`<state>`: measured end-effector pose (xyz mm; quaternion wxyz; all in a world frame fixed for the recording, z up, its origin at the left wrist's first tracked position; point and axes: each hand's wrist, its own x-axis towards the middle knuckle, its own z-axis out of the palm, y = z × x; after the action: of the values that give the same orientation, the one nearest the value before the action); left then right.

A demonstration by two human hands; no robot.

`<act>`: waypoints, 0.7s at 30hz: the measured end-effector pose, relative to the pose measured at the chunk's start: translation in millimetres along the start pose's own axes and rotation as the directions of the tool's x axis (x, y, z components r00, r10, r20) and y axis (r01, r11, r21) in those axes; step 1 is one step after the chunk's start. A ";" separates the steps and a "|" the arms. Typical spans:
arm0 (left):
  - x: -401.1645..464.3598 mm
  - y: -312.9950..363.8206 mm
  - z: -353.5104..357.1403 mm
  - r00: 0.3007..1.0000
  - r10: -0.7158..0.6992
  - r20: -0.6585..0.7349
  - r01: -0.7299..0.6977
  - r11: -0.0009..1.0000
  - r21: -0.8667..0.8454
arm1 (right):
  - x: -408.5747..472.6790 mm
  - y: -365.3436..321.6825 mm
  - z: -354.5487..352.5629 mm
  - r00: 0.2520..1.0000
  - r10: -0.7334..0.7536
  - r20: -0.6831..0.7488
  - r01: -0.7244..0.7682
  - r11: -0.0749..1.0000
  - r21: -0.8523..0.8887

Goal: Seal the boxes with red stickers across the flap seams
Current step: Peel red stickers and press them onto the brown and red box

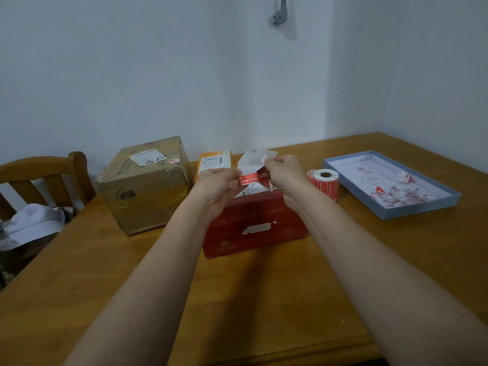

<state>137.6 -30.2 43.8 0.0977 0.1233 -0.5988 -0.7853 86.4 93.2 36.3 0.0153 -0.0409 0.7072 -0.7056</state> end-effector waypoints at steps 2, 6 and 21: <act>1.4 0.4 -4.1 1.000 0.002 -0.008 -0.002 1.000 0.021 | 1.0 -0.8 -3.4 1.000 -0.001 0.022 0.001 1.000 -0.004; 3.4 0.7 -9.8 1.000 -0.020 -0.018 0.020 1.000 0.024 | -2.6 -3.5 -7.4 0.997 0.003 0.078 -0.005 1.000 0.025; 2.9 0.5 -2.9 0.997 -0.045 -0.069 0.047 0.999 0.026 | -8.0 -4.7 -7.6 0.999 -0.006 0.052 0.007 1.000 -0.016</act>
<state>135.7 -33.9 43.4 0.0984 0.1650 -0.6028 -0.7744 94.0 101.4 40.8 0.0309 -0.0616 0.7121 -0.6986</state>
